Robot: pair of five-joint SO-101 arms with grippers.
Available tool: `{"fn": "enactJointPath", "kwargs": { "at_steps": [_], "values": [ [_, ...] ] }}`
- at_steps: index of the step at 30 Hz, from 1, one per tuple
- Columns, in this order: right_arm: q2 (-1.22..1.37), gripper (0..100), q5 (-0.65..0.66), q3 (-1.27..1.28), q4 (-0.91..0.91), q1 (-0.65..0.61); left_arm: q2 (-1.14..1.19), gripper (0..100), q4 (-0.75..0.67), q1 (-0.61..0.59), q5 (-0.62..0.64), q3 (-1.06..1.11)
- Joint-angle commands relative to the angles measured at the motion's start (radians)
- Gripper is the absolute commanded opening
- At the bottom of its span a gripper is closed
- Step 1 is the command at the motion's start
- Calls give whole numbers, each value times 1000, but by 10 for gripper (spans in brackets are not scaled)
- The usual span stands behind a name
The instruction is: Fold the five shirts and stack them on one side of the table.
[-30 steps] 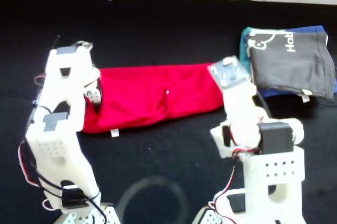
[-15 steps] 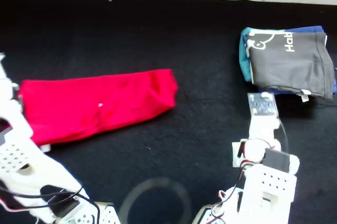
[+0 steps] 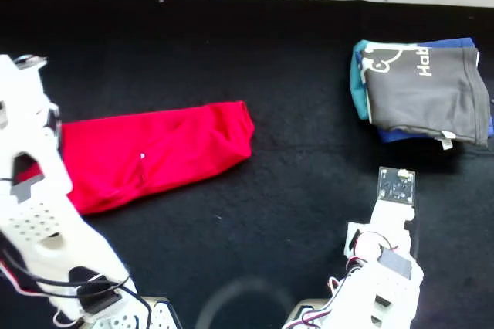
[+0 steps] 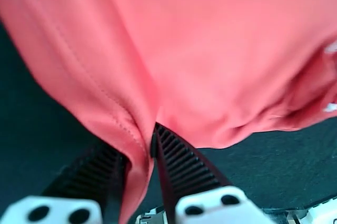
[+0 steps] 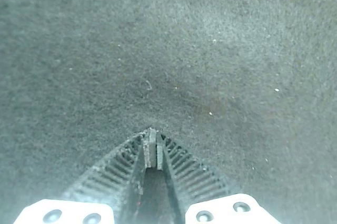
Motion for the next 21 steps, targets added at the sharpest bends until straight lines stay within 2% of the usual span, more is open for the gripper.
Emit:
{"fn": "enactJointPath", "kwargs": {
  "at_steps": [1, 13, 21],
  "values": [
    [-4, 6, 3, 27, -28, 10, -128, 9, 15, 140, 26, 16],
    [-4, 6, 3, 28, -28, 13, -226, 9, 14, 625, 101, 21],
    [-4, 6, 3, 28, -30, 13, -150, 9, -12, 803, 143, 18]
  ]
}}
